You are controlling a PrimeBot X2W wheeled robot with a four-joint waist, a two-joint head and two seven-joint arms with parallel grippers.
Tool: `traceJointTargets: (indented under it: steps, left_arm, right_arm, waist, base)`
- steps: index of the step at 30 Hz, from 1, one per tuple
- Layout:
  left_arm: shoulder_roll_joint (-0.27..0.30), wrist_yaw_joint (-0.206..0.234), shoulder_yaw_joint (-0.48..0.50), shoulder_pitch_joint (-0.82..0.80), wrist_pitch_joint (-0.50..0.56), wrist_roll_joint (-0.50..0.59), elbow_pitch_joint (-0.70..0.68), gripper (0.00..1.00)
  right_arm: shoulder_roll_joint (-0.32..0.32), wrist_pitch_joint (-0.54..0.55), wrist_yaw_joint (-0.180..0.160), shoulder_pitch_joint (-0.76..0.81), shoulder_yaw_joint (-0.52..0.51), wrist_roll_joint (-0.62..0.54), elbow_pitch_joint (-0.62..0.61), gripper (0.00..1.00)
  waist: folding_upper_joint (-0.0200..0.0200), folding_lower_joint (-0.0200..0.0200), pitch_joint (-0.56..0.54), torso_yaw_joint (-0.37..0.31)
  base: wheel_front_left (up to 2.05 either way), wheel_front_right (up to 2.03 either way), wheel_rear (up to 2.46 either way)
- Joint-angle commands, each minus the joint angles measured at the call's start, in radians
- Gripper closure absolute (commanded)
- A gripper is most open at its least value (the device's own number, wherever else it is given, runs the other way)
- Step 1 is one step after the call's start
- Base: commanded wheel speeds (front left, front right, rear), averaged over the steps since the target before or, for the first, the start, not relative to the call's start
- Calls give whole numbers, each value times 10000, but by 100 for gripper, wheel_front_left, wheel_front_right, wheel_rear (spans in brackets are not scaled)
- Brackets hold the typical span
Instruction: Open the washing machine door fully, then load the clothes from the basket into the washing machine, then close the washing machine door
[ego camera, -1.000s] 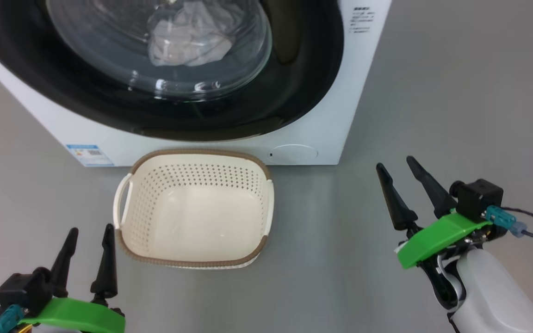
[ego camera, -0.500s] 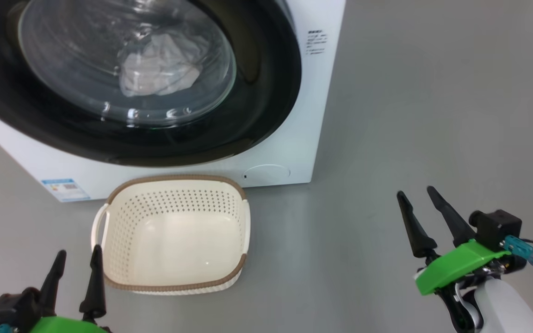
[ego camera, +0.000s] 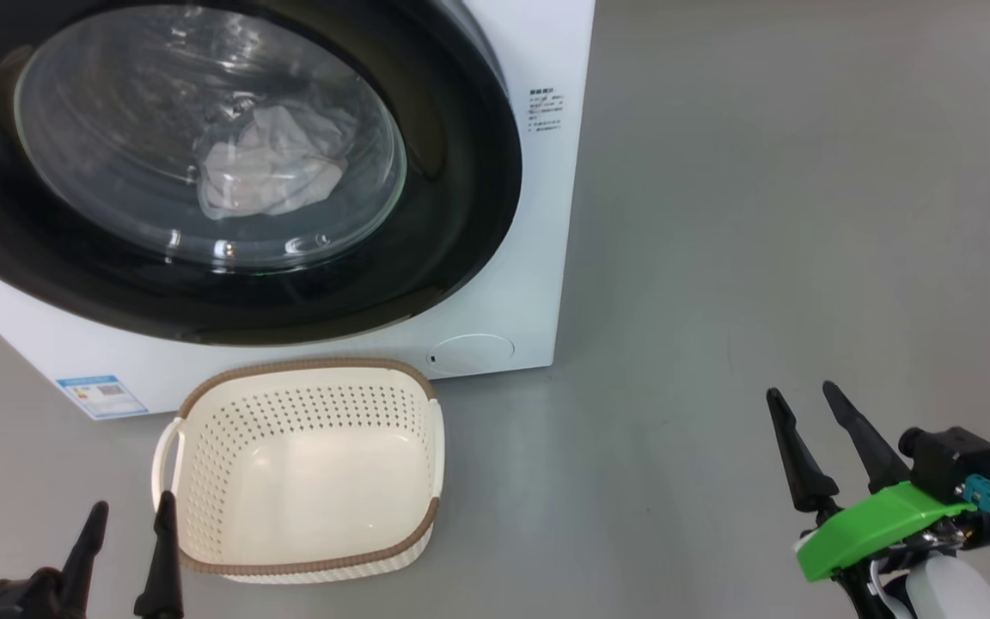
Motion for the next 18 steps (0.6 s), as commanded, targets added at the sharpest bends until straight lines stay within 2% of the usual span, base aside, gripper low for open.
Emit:
traceJointTargets:
  steps: [1, 18]
  left_arm:
    - [239, -15, 416, -134, -65, 86, -180, 0]
    - [288, -15, 495, -63, -65, -57, -95, 0]
  right_arm:
    - [-134, -48, 14, 150, 99, 24, -272, 0]
    - [-47, -48, 14, 321, -72, -41, -364, 0]
  waist:
    - [0, 0, -43, -41]
    - [0, 0, -66, -68]
  base:
    - [0, 0, 0]
    - [0, 0, 0]
